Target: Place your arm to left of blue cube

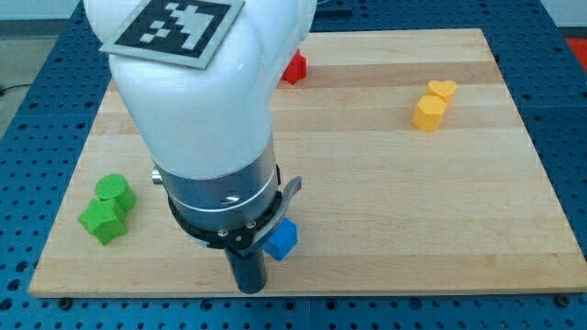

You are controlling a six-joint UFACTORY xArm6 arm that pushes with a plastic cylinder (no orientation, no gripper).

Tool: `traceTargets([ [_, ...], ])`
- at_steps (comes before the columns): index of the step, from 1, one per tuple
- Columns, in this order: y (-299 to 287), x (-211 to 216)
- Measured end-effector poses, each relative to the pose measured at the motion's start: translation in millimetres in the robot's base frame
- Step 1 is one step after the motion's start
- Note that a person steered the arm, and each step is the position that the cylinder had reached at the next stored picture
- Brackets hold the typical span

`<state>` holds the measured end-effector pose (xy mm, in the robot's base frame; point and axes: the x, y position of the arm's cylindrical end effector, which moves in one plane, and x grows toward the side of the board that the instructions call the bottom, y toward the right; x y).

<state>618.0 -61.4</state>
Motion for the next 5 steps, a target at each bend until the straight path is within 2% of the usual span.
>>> traceTargets([
  [1, -35, 0],
  [2, -107, 0],
  [4, -32, -38],
  [5, -32, -38],
])
